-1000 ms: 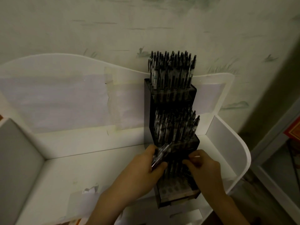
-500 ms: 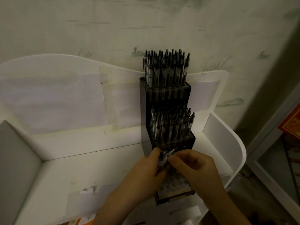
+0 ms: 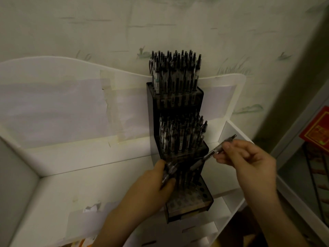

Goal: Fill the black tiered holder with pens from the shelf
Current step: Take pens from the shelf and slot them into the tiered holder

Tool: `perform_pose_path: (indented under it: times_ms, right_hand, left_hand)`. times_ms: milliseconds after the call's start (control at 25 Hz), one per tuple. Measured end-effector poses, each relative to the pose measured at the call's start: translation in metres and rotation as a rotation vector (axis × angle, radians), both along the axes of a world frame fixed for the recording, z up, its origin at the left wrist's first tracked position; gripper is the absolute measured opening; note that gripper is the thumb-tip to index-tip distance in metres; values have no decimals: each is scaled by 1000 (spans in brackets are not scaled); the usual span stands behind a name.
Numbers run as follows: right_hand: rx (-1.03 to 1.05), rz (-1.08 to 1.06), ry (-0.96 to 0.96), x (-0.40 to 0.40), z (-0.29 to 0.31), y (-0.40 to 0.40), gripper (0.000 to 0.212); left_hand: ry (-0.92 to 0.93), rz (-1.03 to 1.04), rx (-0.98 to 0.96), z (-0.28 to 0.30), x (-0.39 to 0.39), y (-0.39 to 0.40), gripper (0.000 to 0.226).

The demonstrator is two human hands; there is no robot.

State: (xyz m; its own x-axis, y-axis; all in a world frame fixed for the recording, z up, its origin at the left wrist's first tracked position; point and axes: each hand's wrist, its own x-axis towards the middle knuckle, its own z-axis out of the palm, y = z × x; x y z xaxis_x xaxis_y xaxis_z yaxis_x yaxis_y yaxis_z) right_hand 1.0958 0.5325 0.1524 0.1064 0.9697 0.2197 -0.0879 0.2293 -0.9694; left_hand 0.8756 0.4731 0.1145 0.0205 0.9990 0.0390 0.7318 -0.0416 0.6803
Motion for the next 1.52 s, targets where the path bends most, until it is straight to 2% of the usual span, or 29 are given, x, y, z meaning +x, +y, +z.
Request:
perform_pose_path:
  times_ms: [200,360,800,1000,1080,1200,1360,1520]
  right_hand:
    - [212,-93,-510,-5,-30,9,7]
    - [324,-112,-693,-8,-59,20,8]
    - [146,-4,-731,-11,-105,32,3]
    - [115,-35,-776,-8,-88,23,19]
    - [199,-87,-786,-9,-77,10,24]
    - [299,11,-665,-27,-58,-15,24]
    - [48,268,-355,-56,-46,-29,27]
    - [-72,252,-310,-69,-48,-27,33]
  left_hand:
    - [3,34,10,1,-3,1,20]
    - [-3,44,7,2,-5,-1,17]
    - [6,54,19,1,-10,-3,19]
    - [13,55,15,-2,-10,-5,16]
    - [16,54,11,-4,-10,-6,17]
    - [13,53,4,-6,-7,-5,19]
    - [-10,34,-5,-6,-1,-5,21]
    - [25,34,12,-8,2,-9,20]
